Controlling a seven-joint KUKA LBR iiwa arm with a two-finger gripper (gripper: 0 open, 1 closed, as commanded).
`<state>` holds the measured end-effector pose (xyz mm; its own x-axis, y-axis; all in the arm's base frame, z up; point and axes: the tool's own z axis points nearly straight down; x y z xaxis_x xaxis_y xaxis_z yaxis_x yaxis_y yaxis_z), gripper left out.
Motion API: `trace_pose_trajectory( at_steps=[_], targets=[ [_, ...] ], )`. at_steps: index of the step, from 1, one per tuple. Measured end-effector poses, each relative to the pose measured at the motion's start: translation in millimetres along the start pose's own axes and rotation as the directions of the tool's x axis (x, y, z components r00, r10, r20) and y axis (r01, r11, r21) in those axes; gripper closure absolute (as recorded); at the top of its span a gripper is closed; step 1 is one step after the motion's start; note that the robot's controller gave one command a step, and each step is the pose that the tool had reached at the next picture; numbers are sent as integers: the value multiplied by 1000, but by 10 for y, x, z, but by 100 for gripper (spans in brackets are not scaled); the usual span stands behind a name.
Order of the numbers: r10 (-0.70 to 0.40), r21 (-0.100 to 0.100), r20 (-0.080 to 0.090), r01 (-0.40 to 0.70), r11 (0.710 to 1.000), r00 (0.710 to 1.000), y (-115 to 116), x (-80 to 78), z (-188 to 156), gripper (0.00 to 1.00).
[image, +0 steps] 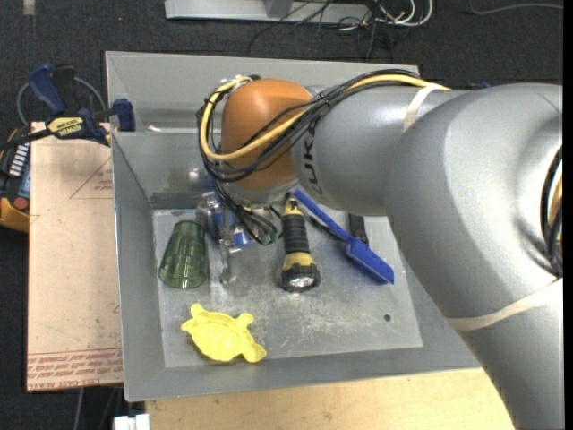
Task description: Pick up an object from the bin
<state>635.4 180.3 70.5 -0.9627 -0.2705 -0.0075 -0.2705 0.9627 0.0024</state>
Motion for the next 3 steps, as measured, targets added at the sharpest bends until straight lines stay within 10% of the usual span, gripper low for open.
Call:
trace_pose_trajectory(
  at_steps=[1,2,3],
  targets=[
    [17,-3,-9,-17,1000,1000,539,-25,5,0],
    [4,0,3,-4,1000,1000,-9,-8,-3,0],
    [20,7,-10,-20,1000,1000,476,-32,-1,100]
  ],
)
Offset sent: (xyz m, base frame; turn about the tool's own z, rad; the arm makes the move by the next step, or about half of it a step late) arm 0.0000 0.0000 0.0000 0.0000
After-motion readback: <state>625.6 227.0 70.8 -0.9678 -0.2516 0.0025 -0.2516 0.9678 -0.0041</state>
